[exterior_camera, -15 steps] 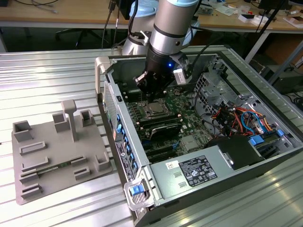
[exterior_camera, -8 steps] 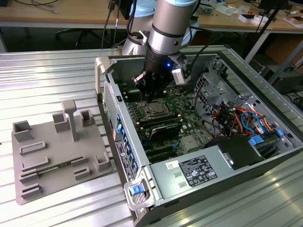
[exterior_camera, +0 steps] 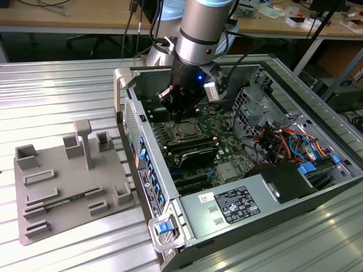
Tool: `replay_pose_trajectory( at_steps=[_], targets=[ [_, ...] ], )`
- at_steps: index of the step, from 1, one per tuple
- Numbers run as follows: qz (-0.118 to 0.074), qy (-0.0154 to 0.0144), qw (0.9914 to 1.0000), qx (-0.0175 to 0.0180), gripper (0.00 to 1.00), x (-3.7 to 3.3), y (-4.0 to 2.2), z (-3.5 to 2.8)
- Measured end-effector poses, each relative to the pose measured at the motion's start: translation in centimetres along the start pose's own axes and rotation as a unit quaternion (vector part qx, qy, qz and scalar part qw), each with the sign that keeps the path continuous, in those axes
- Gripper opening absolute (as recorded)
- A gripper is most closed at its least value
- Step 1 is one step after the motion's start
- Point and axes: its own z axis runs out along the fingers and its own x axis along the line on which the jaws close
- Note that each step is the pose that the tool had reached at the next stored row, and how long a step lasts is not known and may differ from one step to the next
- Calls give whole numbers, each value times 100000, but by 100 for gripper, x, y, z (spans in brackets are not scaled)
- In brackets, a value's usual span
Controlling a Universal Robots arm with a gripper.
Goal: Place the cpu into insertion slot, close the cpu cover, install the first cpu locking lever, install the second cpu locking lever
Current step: 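Install the first cpu locking lever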
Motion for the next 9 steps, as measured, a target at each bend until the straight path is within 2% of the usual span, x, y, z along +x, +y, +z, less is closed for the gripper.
replay_pose_trajectory(
  at_steps=[9],
  targets=[
    [0,-1,100000,-2,11,6,35,0]
  ],
)
